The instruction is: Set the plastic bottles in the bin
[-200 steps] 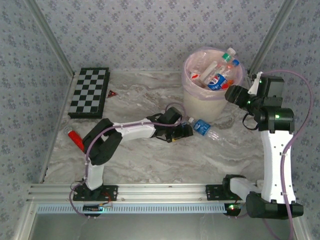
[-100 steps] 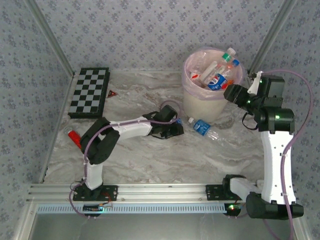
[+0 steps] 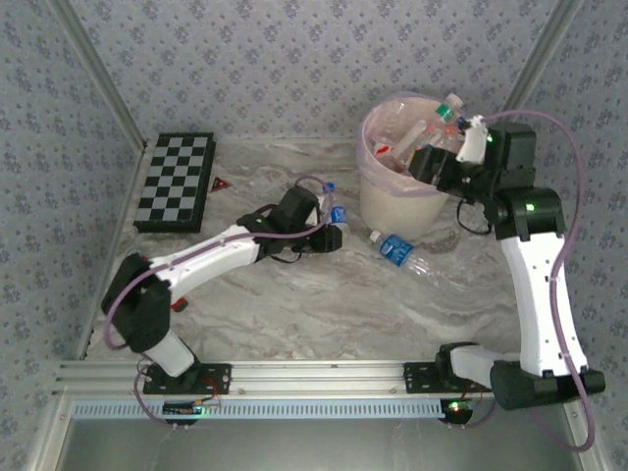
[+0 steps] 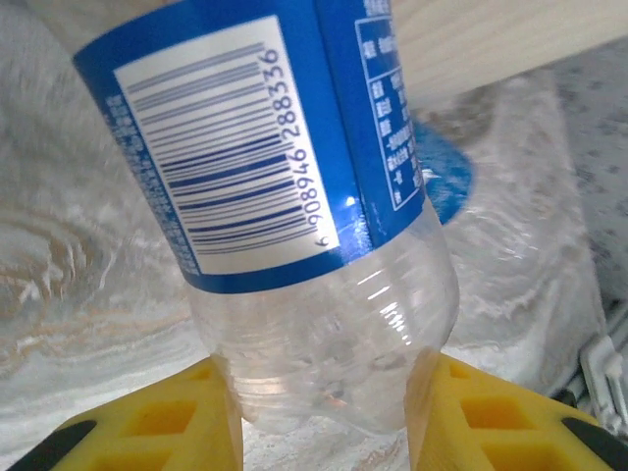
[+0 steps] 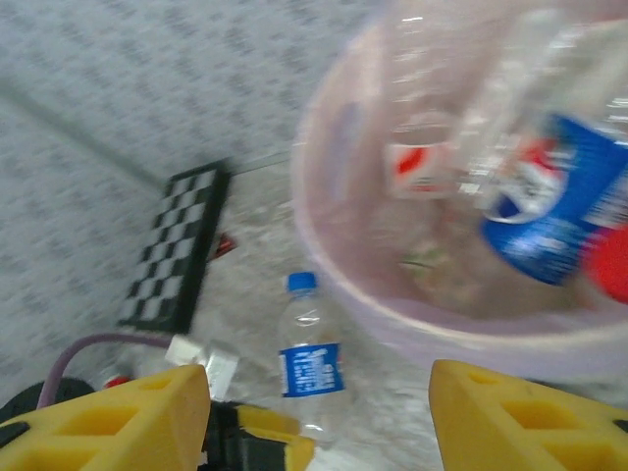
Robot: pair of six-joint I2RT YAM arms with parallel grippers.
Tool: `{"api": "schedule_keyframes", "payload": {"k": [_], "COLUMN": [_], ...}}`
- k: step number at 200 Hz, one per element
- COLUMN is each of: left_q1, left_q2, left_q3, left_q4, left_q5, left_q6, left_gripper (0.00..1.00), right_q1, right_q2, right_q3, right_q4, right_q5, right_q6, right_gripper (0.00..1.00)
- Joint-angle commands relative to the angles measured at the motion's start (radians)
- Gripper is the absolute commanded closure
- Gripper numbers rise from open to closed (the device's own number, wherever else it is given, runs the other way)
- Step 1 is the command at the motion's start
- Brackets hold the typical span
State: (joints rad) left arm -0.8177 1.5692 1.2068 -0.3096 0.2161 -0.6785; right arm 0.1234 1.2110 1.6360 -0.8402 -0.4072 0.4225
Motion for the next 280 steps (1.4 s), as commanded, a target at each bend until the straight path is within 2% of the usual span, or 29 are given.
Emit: {"api": "schedule_keyframes", "payload": {"k": [1,32,45,79,122,141,175,190,197,221,233,254,280], "left_q1": [0.011,0.021,0.022,0.022,0.021,0.021,0.021,0.023,0.023,0.024,0.025,0.030,0.045], "left_q2": [-0.120,-0.192,-0.198,-0.206,-0.202,-0.196,-0.183,-0.181,-0.183,-0.185,-0.185,-0.188,-0.180], "left_q3": [-0.001,0.041,0.064,0.050,0.023,0.029,0.030,0.030,0.029,0.025,0.019,0.002,-0.018], "left_q4": [0.006,-0.003,-0.009,0.096,0.168,0.172,0.177,0.176,0.174,0.159,0.155,0.143,0.121], "left_q5": [0.054,0.136,0.162,0.236,0.256,0.253,0.249,0.238,0.229,0.202,0.202,0.187,0.142], "left_q6": [0.213,0.321,0.340,0.294,0.270,0.269,0.256,0.255,0.257,0.266,0.267,0.269,0.253], "left_gripper": [0.61,0.60,0.60,0.59,0.59,0.59,0.59,0.59,0.56,0.25,0.15,0.09,0.09], "right_q1": [0.078,0.181,0.203,0.204,0.201,0.201,0.183,0.162,0.154,0.113,0.083,0.018,-0.025], "right_q2": [0.069,0.199,0.232,0.264,0.319,0.343,0.340,0.337,0.336,0.343,0.353,0.358,0.384], "right_q3": [0.085,0.187,0.193,0.138,0.124,0.129,0.135,0.160,0.177,0.271,0.329,0.397,0.435], "right_q4": [0.025,-0.055,-0.062,-0.017,-0.020,-0.038,-0.029,-0.027,-0.025,-0.019,-0.017,0.029,0.067], "right_q5": [-0.144,-0.209,-0.223,-0.235,-0.266,-0.285,-0.294,-0.297,-0.298,-0.284,-0.267,-0.188,0.038], "right_q6": [-0.017,-0.098,-0.111,-0.100,-0.108,-0.128,-0.123,-0.117,-0.114,-0.084,-0.082,-0.071,-0.109], "right_gripper": [0.38,0.38,0.35,0.21,0.19,0.24,0.45,0.50,0.51,0.57,0.58,0.61,0.68]}}
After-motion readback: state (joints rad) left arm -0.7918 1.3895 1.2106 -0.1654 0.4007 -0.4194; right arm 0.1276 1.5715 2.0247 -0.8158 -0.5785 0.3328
